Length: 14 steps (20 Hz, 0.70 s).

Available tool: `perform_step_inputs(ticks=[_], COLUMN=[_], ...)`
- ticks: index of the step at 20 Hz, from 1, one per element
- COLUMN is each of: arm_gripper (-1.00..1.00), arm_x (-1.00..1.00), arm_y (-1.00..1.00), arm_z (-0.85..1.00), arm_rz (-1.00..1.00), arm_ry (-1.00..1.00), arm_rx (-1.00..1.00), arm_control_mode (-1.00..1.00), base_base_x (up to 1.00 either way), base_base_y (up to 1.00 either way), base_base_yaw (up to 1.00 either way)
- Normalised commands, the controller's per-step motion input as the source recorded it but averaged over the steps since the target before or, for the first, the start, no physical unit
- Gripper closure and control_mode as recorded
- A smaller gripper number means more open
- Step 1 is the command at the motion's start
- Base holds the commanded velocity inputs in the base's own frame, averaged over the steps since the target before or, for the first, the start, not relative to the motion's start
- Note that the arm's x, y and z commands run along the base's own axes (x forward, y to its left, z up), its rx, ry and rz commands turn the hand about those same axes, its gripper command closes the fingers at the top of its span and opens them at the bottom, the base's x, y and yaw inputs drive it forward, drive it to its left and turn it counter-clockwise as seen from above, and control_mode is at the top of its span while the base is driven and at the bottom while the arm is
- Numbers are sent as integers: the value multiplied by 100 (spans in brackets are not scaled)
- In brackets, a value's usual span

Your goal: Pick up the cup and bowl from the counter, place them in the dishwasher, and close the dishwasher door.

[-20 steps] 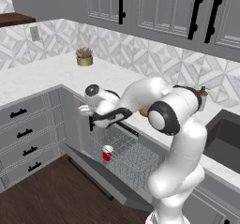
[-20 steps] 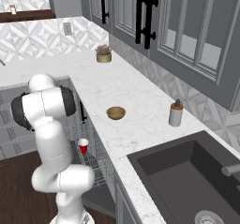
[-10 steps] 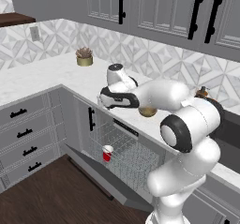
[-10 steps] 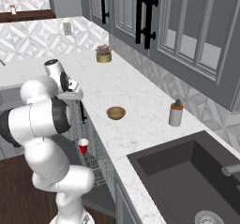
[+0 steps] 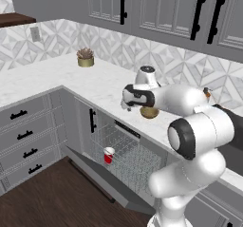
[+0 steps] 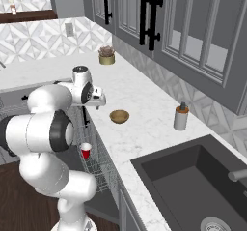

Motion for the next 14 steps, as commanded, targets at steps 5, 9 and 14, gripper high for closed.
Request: perform_step_inputs(ticks=[5, 9, 14], arm_gripper=[-100, -100, -100], arm_x=[47, 57, 52], arm_y=[-45, -4, -14], arm_z=[-24, -14, -8], arm_rz=[12, 1, 0], arm_ry=[7, 16, 15], arm_rx=[3, -4, -5], arm_control_mode=[-100, -100, -100], base_base_x=[0, 0, 0], base_base_y=[0, 0, 0], base_base_yaw=[0, 0, 0])
